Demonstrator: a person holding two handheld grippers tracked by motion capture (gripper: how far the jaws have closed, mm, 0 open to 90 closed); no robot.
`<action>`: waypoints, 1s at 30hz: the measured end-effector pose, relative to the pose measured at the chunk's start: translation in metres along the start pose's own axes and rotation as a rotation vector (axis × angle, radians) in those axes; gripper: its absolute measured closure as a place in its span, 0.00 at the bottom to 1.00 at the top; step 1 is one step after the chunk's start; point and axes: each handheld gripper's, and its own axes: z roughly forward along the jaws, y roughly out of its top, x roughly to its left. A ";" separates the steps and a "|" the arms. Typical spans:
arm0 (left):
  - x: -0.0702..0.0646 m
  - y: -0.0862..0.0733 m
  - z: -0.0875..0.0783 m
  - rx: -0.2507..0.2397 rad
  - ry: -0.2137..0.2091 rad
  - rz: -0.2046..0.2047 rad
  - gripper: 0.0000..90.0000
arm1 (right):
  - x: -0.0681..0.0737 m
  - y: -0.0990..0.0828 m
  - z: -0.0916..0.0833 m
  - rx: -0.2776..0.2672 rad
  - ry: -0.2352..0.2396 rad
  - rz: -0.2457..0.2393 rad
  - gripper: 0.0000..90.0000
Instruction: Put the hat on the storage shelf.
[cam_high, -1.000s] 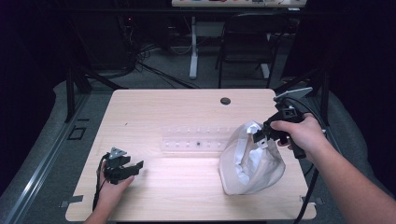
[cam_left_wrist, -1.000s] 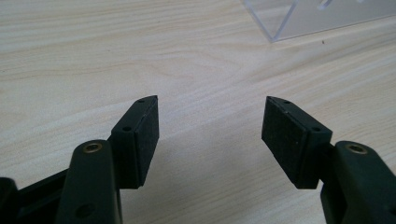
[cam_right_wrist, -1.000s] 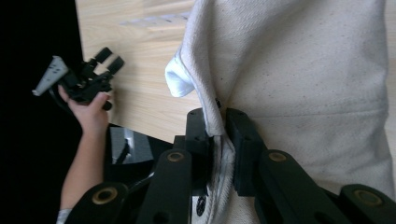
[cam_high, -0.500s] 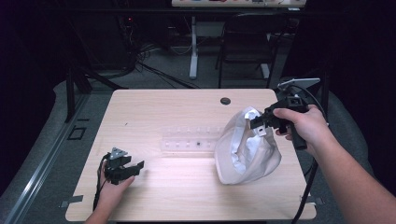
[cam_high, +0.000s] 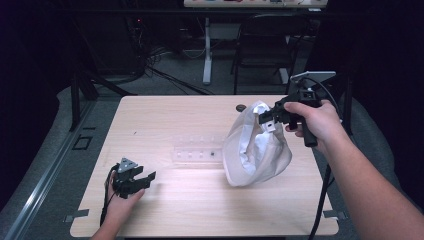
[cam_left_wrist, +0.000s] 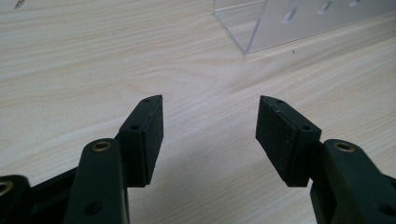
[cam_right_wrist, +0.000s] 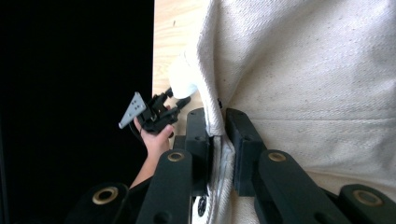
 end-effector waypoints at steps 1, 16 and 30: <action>0.000 0.000 -0.001 0.004 -0.004 0.003 0.47 | 0.002 0.003 0.001 -0.003 0.002 -0.001 0.89; -0.007 0.002 -0.001 -0.022 -0.019 0.038 0.47 | 0.019 0.027 0.017 -0.051 0.008 0.019 0.89; -0.006 0.002 0.000 -0.027 -0.019 0.029 0.52 | 0.033 0.051 0.035 -0.104 -0.011 0.049 0.89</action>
